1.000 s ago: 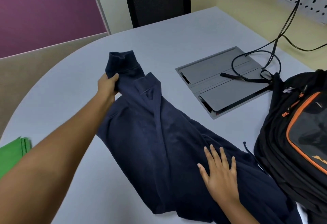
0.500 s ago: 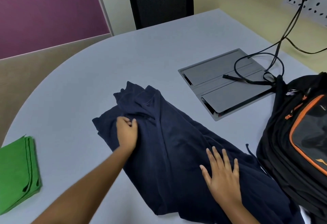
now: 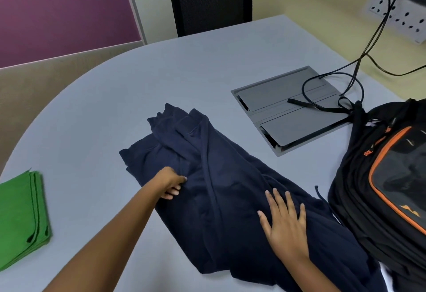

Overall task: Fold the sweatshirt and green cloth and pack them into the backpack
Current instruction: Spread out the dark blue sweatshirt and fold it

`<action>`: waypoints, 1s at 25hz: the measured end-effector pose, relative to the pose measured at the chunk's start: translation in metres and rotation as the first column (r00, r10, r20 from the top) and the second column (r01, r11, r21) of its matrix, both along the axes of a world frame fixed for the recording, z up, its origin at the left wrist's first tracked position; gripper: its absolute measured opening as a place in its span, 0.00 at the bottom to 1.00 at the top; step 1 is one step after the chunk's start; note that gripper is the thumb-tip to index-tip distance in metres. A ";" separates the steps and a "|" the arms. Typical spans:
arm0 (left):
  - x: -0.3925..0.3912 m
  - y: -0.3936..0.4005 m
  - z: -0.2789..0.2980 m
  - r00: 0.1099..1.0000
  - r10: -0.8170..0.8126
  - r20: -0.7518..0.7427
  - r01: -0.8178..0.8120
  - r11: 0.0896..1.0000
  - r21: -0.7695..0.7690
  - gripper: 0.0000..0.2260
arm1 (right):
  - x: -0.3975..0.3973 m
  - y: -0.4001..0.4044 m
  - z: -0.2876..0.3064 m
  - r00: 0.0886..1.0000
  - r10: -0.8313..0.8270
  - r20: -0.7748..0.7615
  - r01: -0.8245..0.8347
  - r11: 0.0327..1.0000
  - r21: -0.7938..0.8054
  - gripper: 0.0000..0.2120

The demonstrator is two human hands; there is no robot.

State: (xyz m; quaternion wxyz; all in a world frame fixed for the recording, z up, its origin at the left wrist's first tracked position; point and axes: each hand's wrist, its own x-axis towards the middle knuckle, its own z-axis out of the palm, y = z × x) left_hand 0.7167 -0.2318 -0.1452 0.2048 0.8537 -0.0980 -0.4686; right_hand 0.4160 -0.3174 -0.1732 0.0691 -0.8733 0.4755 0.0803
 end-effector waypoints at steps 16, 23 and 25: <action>0.000 -0.120 0.002 0.980 0.044 0.194 0.004 0.970 -0.243 0.29 | 0.004 -0.006 -0.007 0.996 -0.025 0.088 0.020 0.999 0.050 0.31; 0.003 -0.141 0.054 0.984 0.179 0.026 -0.133 0.815 -0.564 0.13 | 0.005 -0.006 -0.007 0.989 -0.038 0.141 0.024 0.995 0.099 0.31; 0.004 -0.136 0.076 0.925 0.178 -0.335 -0.376 0.556 -0.741 0.11 | 0.010 -0.011 0.002 0.962 -0.084 0.261 0.069 0.996 0.064 0.34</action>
